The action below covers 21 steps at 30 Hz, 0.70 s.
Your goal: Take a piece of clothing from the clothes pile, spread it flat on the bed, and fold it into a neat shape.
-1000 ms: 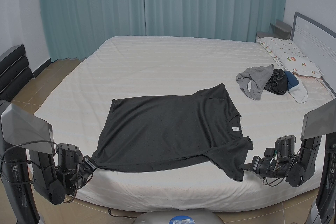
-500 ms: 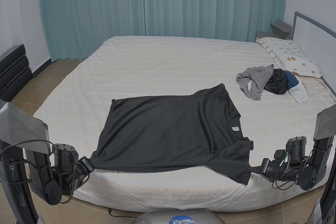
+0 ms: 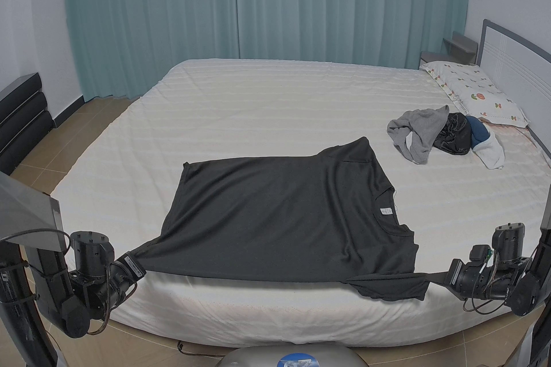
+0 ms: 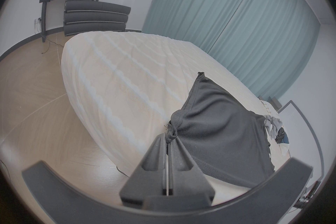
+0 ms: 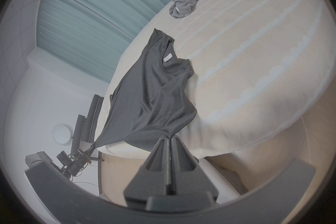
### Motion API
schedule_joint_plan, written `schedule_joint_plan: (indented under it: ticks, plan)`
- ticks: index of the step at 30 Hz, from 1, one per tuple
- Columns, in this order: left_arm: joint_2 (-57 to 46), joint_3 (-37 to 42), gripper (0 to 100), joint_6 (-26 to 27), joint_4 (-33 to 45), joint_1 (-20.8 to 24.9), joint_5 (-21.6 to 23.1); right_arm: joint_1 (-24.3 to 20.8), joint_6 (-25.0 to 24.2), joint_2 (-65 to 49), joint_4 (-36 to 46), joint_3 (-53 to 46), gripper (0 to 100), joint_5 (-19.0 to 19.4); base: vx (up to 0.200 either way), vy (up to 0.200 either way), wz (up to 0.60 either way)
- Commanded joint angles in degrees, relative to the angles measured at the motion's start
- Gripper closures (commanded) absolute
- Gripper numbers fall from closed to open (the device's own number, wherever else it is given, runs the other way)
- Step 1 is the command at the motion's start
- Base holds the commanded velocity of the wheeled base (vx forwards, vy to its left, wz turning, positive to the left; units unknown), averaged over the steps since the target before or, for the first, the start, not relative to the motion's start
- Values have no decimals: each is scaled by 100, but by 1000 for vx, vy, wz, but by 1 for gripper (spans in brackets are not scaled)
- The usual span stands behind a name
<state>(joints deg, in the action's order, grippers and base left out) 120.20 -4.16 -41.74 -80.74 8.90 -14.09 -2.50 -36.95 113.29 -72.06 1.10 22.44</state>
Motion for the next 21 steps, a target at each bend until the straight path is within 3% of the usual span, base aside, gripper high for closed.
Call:
schedule_joint_plan:
  ticks: [1, 13, 21]
  plan:
    - [-76, 143, 100, 184, 5, -2, -23, 118, 171, -246, 227, -110, 100, -3, 0, 0, 0]
    - [21, 416, 100, 606, 5, 42, -23, 57, 1322, -773, 1941, -110, 100, -12, 0, 0, 0]
    - [179, 416, 100, 658, 14, 33, -23, -31, 1498, -606, 2135, -110, 100, -47, 0, 0, 0]
